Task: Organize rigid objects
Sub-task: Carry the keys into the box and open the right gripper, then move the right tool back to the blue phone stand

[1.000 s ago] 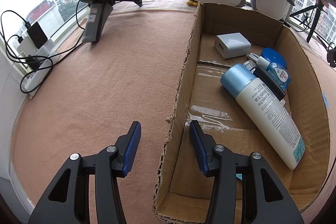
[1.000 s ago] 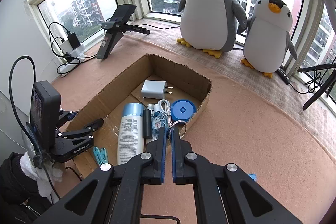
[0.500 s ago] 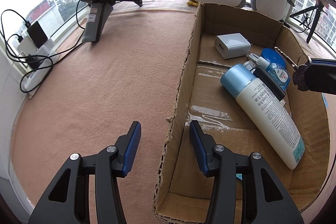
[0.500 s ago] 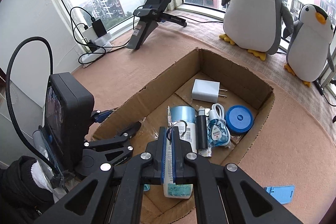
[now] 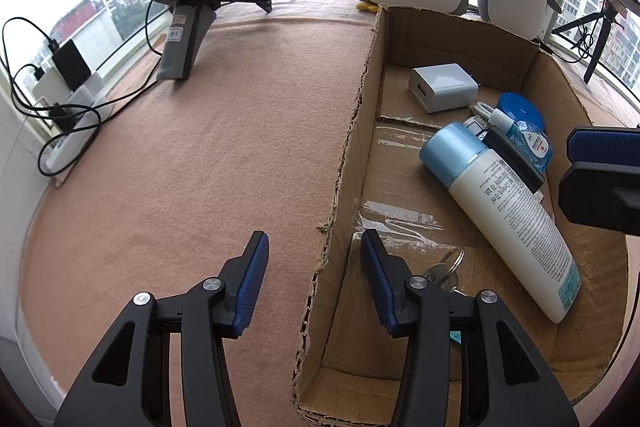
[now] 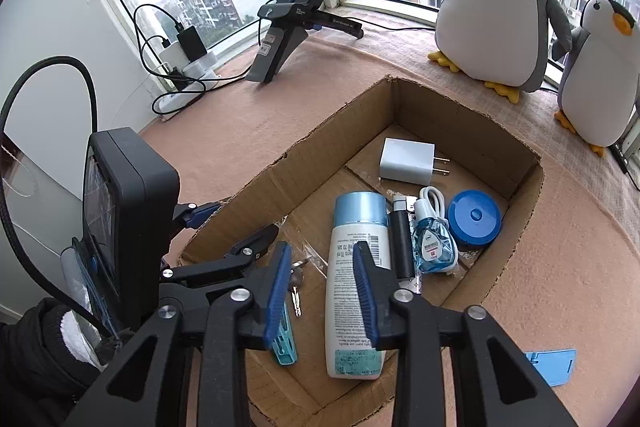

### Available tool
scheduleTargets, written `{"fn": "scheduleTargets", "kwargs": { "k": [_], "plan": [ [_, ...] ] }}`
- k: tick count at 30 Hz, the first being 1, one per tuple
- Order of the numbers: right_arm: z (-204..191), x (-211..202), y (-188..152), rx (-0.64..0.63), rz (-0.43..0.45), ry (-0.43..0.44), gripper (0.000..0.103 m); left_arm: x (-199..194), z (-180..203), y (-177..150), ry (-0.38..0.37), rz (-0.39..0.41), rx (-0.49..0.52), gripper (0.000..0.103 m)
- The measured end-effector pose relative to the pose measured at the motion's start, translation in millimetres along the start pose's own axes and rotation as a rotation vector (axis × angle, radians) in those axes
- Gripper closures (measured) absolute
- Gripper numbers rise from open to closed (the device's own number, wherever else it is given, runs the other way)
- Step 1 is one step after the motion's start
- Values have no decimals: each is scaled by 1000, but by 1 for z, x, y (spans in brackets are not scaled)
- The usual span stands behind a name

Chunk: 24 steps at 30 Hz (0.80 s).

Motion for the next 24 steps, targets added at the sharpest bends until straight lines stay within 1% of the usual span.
{"fn": "scheduleTargets", "kwargs": {
  "k": [1, 5, 6, 9, 14, 18, 21, 24],
  "plan": [
    [0, 0, -1, -1, 1, -4, 58, 0, 0, 0, 0, 0, 0, 56],
    [3, 2, -2, -3, -9, -16, 58, 0, 0, 0, -1, 0, -1, 56],
    [4, 2, -3, -2, -12, -17, 56, 0, 0, 0, 0, 0, -1, 56],
    [4, 4, -4, -8, -18, -23, 46, 0, 1, 0, -1, 0, -1, 56],
    [7, 3, -5, -2, -18, -34, 46, 0, 0, 0, -2, 0, -1, 56],
    [16, -6, -5, 26, -3, -51, 46, 0, 0, 0, -2, 0, -2, 56],
    [31, -17, -11, 78, 10, -64, 45, 0, 1, 0, -2, 0, -1, 56],
    [55, -29, -21, 168, 23, -79, 44, 0, 1, 0, -1, 1, -1, 56]
  ]
}}
Point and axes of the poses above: each gripper's, at about its wrist camera, not at the fingertips, and x roughly the way its jaws point, z to its right, y to its top, the point moved 7 cm from there along x, roughly the way its jaws point, and after that the axes turned 11 degrees about -y, right-handed, at the moved point
